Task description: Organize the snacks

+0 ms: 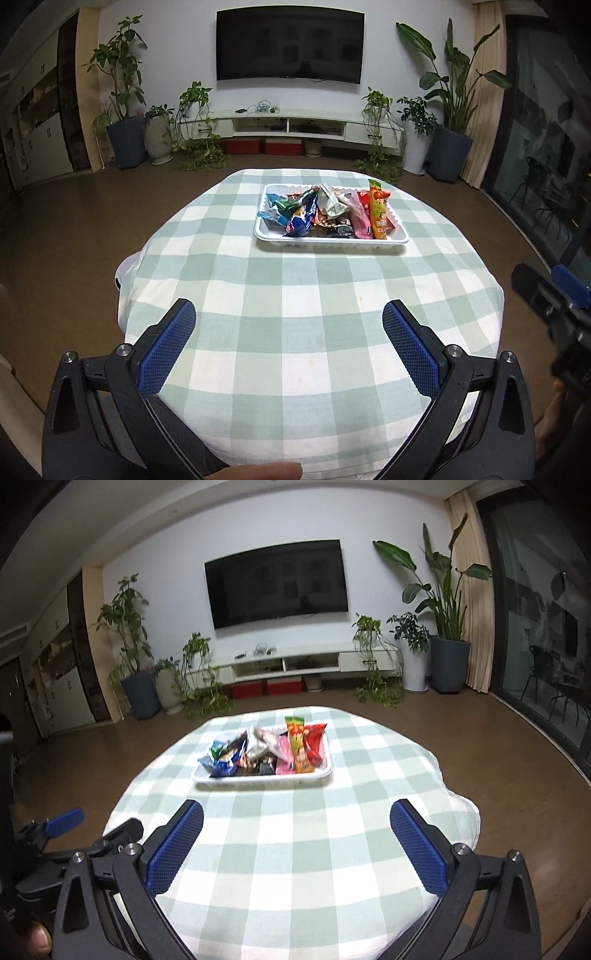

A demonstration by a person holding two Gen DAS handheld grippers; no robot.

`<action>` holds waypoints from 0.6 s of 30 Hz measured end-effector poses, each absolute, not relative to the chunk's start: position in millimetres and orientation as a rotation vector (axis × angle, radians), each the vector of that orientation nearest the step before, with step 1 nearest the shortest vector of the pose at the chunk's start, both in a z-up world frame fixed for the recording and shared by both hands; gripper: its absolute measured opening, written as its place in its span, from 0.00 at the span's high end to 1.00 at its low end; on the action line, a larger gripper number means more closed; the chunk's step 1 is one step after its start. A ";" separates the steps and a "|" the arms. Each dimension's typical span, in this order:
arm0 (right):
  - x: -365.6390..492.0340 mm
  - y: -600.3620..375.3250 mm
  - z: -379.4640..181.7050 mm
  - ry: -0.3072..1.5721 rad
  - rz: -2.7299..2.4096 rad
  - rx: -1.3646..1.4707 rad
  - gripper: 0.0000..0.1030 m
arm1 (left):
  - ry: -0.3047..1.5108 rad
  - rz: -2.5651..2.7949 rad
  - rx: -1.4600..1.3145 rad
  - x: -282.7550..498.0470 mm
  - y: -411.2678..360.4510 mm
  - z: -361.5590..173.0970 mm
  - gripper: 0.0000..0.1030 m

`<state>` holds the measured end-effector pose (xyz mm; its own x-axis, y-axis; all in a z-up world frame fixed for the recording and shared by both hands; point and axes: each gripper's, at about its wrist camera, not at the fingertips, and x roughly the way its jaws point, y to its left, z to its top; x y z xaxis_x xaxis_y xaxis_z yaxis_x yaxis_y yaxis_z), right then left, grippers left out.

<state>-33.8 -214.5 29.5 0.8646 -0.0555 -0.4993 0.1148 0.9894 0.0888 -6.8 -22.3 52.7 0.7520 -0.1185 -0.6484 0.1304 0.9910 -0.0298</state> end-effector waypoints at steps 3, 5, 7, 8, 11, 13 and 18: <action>-33.7 -208.0 22.1 0.535 -0.079 0.103 0.00 | 0.720 -0.129 0.021 -3.2 -21.6 47.8 0.00; -31.9 -204.3 19.3 0.545 -0.071 0.098 0.00 | 0.728 -0.128 0.021 6.5 -20.6 43.8 0.00; -31.2 -201.6 18.4 0.551 -0.067 0.091 0.00 | 0.729 -0.123 0.025 7.1 -19.9 42.2 0.00; -30.6 -200.5 17.1 0.556 -0.065 0.087 0.00 | 0.731 -0.122 0.024 7.5 -19.2 42.9 0.00; -29.6 -199.0 16.0 0.565 -0.060 0.085 0.00 | 0.737 -0.120 0.022 10.0 -17.4 40.7 0.00; -29.4 -198.0 15.2 0.568 -0.060 0.082 0.00 | 0.742 -0.119 0.022 11.6 -16.8 39.3 0.00; -29.4 -197.1 14.3 0.575 -0.060 0.081 0.00 | 0.749 -0.116 0.026 13.9 -16.8 36.7 0.00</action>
